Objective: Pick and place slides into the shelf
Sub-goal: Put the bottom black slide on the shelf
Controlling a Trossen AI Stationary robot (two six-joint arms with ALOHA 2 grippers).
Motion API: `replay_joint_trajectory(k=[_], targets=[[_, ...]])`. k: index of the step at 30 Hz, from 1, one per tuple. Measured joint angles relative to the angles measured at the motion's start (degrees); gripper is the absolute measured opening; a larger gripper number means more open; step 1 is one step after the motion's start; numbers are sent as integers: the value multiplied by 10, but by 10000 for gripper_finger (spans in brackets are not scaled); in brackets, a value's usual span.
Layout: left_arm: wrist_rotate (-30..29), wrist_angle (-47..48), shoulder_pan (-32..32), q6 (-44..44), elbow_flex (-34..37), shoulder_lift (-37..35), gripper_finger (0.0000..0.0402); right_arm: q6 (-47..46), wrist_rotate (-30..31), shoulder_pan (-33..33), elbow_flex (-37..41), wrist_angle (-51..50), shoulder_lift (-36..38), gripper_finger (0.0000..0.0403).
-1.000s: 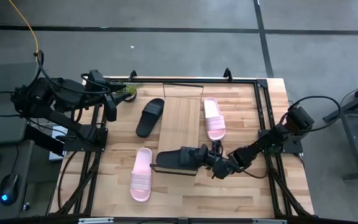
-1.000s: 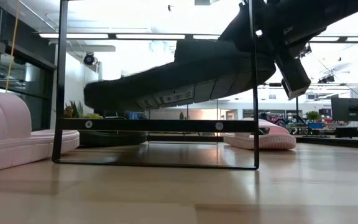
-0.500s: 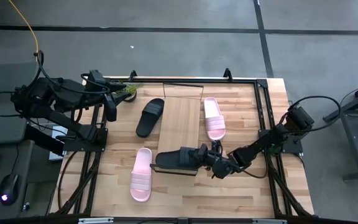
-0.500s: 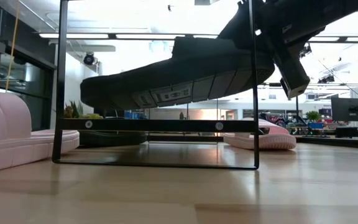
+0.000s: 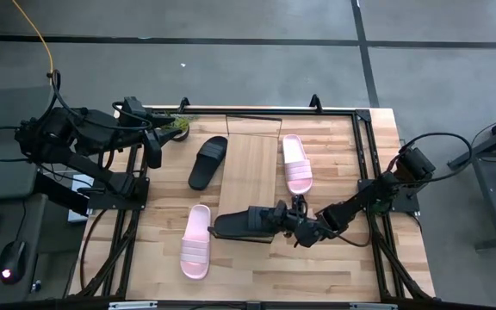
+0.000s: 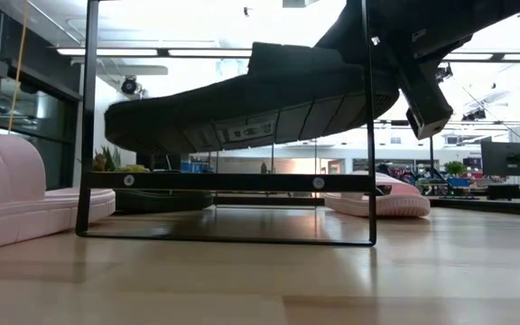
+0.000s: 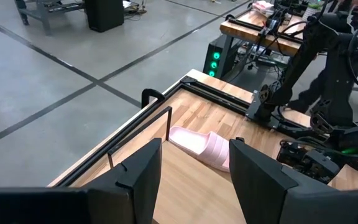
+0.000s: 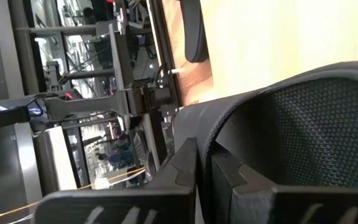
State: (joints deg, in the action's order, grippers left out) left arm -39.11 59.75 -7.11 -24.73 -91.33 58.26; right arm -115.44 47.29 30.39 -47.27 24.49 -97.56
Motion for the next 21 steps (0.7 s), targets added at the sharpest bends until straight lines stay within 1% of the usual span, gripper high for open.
replay_joint_trajectory(k=[7,15,18,21], targets=[[-4,0,0,0,0,0,172,4,-9,-6,0,3,0,10],[-4,0,0,0,0,0,172,21,-61,-33,0,5,0,12],[-4,0,0,0,0,0,172,25,-73,-39,0,7,0,23],[-4,0,0,-3,0,0,172,24,-69,-40,0,7,0,43]])
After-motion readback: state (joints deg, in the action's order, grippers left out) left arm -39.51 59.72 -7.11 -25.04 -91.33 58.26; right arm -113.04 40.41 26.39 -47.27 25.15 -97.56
